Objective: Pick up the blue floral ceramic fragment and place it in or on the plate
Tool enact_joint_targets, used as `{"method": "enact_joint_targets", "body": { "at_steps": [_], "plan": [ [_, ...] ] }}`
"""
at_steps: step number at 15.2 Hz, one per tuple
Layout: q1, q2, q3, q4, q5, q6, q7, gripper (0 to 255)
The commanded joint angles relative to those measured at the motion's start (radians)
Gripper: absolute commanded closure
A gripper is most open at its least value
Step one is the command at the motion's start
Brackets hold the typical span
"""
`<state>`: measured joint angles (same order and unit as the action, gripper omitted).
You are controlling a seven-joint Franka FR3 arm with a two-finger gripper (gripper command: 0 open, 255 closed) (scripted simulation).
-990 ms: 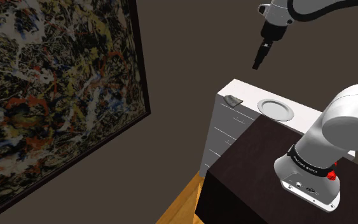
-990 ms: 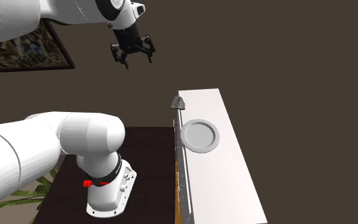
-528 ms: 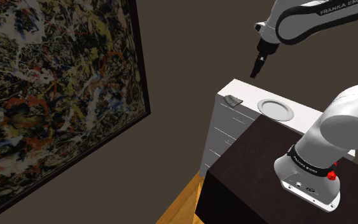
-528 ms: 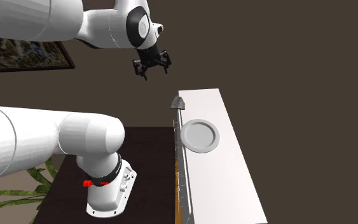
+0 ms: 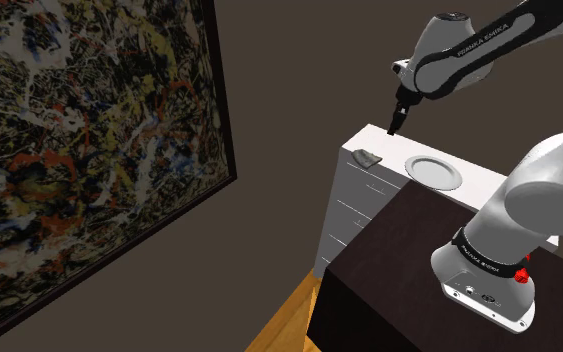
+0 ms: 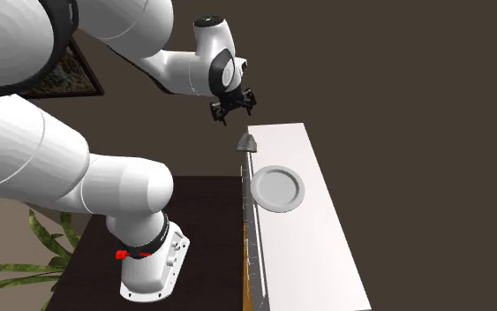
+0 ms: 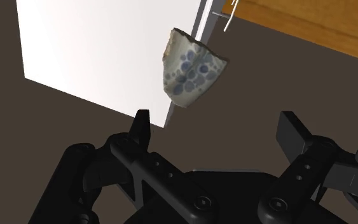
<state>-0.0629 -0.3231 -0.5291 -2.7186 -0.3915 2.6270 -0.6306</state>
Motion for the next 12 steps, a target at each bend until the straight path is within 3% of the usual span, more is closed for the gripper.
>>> {"method": "enact_joint_targets", "body": {
  "at_steps": [1,4,6,7,9,10,12],
  "plan": [
    [0.021,0.096,-0.055,0.021,0.031,0.09,-0.068,0],
    [0.088,0.252,-0.137,0.062,0.184,0.213,-0.228,0],
    [0.122,0.367,-0.153,0.099,0.409,0.281,-0.425,0],
    [0.107,0.425,-0.124,0.124,0.55,0.304,-0.544,0],
    [0.004,0.526,-0.003,0.185,0.771,0.337,-0.744,0],
    [-0.069,0.568,0.07,0.216,0.834,0.351,-0.809,0],
    [-0.104,0.585,0.108,0.225,0.849,0.362,-0.822,0]
  ]
}}
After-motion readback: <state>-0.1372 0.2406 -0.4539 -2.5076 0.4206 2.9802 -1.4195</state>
